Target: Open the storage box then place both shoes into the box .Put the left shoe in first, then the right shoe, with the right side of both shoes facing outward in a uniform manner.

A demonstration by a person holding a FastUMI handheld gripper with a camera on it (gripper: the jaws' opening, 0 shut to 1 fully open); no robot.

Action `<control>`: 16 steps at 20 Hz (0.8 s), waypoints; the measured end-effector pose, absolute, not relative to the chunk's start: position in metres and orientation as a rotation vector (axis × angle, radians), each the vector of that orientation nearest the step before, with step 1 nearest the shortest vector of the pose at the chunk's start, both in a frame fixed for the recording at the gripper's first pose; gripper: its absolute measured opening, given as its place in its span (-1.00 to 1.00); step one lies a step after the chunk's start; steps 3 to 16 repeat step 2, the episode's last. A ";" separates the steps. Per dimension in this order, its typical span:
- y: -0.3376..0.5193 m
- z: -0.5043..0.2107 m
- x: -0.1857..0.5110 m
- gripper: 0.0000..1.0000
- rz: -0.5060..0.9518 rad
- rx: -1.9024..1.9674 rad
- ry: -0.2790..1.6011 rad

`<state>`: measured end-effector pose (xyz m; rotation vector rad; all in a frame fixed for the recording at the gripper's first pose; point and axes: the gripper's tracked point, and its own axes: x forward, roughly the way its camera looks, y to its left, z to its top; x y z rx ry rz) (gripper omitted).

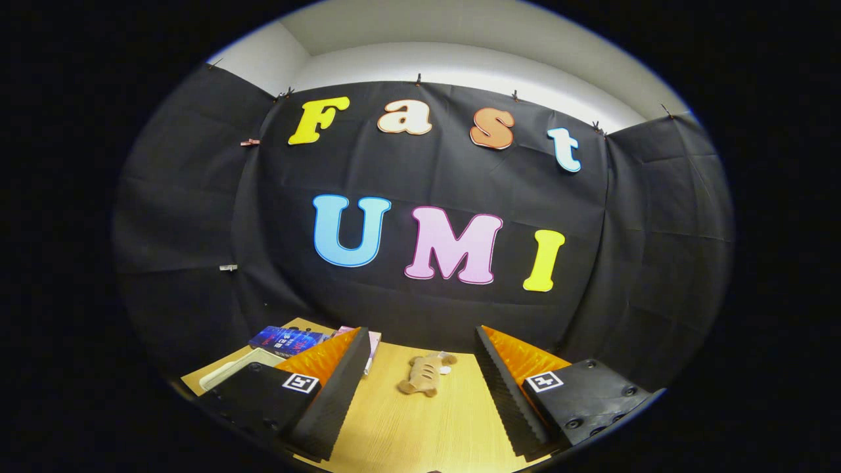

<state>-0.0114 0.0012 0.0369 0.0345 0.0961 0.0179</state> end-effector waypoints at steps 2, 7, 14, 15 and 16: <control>0.001 0.037 -0.013 0.96 0.016 0.035 0.101; 0.001 0.037 -0.013 0.96 0.016 0.035 0.101; 0.001 0.037 -0.013 0.96 0.016 0.035 0.101; 0.001 0.037 -0.013 0.96 0.016 0.035 0.101; 0.001 0.037 -0.013 0.96 0.016 0.035 0.101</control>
